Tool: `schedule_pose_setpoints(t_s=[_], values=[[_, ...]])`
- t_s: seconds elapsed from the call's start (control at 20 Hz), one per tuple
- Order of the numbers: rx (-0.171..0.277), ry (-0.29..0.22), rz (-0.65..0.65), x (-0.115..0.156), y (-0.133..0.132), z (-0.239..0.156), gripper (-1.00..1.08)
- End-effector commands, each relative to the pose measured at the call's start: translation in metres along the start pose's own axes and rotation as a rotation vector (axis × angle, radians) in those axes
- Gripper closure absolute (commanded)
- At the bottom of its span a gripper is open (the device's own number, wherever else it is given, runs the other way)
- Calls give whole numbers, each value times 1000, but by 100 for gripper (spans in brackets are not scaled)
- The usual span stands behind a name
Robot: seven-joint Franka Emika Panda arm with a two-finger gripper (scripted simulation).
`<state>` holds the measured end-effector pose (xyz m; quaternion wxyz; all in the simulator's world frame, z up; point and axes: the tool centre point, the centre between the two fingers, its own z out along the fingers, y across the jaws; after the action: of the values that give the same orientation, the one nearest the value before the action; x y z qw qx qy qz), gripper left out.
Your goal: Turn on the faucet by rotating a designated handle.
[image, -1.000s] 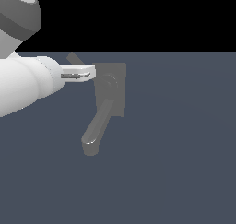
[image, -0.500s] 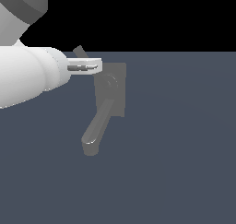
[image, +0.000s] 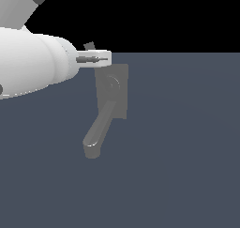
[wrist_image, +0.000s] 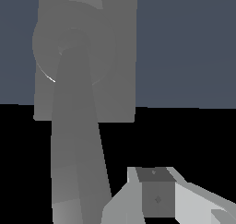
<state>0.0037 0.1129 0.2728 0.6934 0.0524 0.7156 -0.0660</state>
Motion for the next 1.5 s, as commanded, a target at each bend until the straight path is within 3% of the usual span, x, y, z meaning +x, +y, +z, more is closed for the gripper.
schedule_pose_setpoints(t_s=[0.0, 1.0, 1.05, 1.1, 1.45], values=[[1, -2, 1, 0, 0, 2, 108], [-1, -29, 7, -31, -70, 5, 108], [-1, -29, 7, -31, -70, 5, 108], [-17, 11, 0, -9, -57, -3, 108], [-11, -4, 3, -10, -87, 0, 108]])
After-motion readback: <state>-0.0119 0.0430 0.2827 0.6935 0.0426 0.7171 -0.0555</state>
